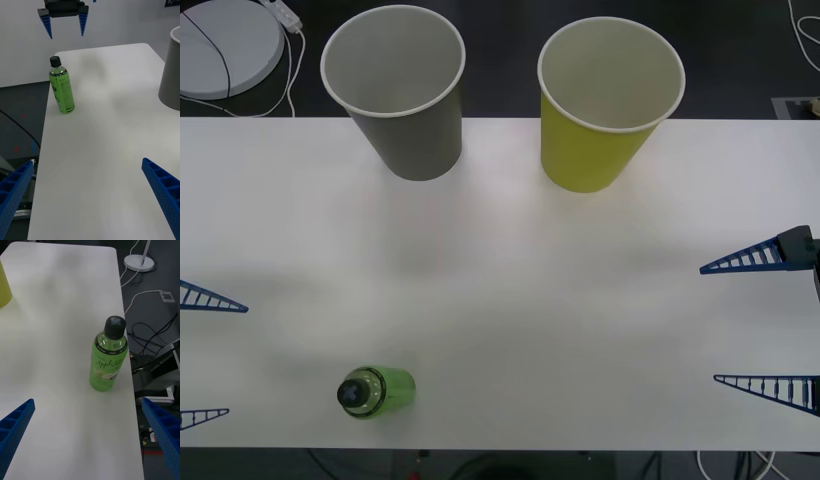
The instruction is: Put the can into the green bin and the plastic bottle into the gray bin
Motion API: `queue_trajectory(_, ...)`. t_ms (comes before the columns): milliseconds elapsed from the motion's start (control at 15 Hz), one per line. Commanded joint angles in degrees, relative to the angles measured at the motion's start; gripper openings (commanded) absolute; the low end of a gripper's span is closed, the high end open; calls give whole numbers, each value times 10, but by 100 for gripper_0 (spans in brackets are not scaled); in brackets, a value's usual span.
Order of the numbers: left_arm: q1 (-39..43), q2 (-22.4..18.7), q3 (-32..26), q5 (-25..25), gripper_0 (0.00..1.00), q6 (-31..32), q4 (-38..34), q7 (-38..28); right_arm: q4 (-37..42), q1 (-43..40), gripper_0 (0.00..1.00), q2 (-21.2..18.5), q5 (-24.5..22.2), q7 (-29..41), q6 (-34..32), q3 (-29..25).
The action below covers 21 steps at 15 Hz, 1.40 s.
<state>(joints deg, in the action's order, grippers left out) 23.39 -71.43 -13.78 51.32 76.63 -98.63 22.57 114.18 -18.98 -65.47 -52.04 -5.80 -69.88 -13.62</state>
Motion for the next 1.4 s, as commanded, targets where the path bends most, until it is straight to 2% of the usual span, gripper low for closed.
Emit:
queue_trajectory(67, 0, 24, 28, -7, 100, 0, 19, 27, 0, 0, 100, 0, 0, 0, 0, 0)
queue_trajectory(200, 0, 43, 44, -5, 100, 0, 27, 34, 0, 0, 100, 0, 0, 0, 0, 0)
queue_trajectory(600, 0, 88, 52, 55, 100, -2, 33, 45, 0, 0, 100, 0, 0, 0, 0, 0)
queue_trajectory(933, 1, 102, 63, 69, 100, -14, 49, 62, 0, 0, 100, 0, 0, 0, 0, 0)
queue_trajectory(1400, 1, 153, 86, 81, 100, -37, 56, 76, 0, 0, 100, 0, 0, 0, 0, 0)
